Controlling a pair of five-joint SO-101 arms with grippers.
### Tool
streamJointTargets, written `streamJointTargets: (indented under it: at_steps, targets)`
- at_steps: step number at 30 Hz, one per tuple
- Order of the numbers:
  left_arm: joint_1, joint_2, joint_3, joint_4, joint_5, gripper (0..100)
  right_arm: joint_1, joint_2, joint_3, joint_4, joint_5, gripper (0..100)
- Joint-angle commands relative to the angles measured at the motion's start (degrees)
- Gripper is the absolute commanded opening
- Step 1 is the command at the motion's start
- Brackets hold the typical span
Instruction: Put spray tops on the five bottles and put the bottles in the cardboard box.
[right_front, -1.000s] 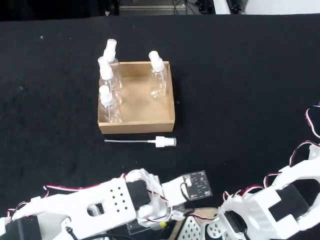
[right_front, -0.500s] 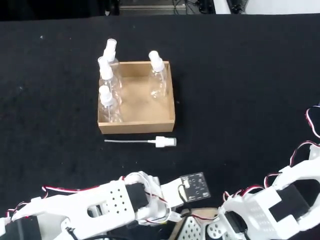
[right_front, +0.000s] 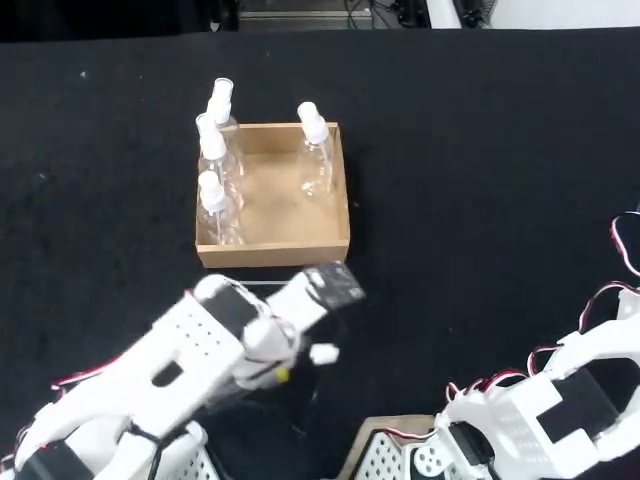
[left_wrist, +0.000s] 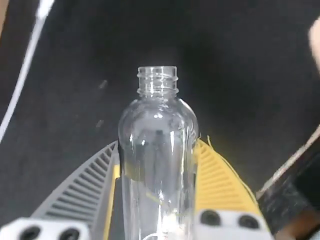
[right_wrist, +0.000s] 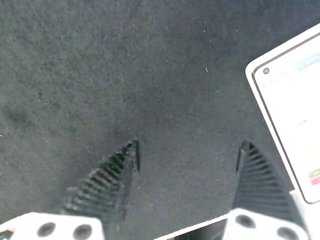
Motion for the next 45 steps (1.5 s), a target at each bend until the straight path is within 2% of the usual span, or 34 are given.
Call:
streamJointTargets:
  at_steps: [1, 5, 8, 10, 18, 20, 23, 24, 30, 35, 40, 45]
  targets:
    - [-6.99, 0.0, -4.09, 3.87, -6.33, 12, -3.34, -1.01, -3.12, 1.32, 0.44, 28.6]
    - [-10.24, 0.0, 2.59, -2.46, -8.7, 15, -6.33, -1.01, -3.12, 4.31, 0.18, 28.6]
    - [-10.33, -0.53, 6.37, -6.42, -6.15, 26, -8.18, -1.01, -3.21, 4.4, 0.18, 28.6]
    - [-10.15, -0.62, 6.73, -7.65, -5.54, 26, -9.05, -1.01, -3.12, 4.57, 0.18, 28.6]
    - [-10.68, 0.0, -0.13, -0.26, -5.63, 19, -8.88, -1.01, -3.03, 4.22, 0.18, 28.6]
    - [-10.68, 0.0, -1.71, 0.79, -5.63, 22, -8.88, -1.01, -2.95, 4.4, 0.18, 28.6]
    - [-10.68, 0.0, -2.68, 2.46, -5.63, 33, -8.97, -1.01, -2.95, 4.31, 0.18, 28.6]
    - [-10.68, 0.0, -2.68, 2.46, -5.63, 35, -8.97, -1.01, -2.86, 4.22, 0.18, 28.6]
    - [-10.77, 0.0, -2.33, 2.9, -10.73, 32, -8.97, -1.01, -2.86, 4.22, 0.18, 28.6]
    - [-14.9, -0.53, -0.84, 3.96, -10.9, 32, -8.88, -1.01, -3.12, 4.31, 0.26, 28.6]
    - [-20.53, -0.53, 2.86, -0.35, -9.14, 32, -9.32, -1.01, -3.12, 4.31, 0.18, 28.6]
    - [-21.23, -0.62, 8.04, -0.88, -9.49, 32, -9.41, -1.01, -3.21, 4.22, 0.18, 28.6]
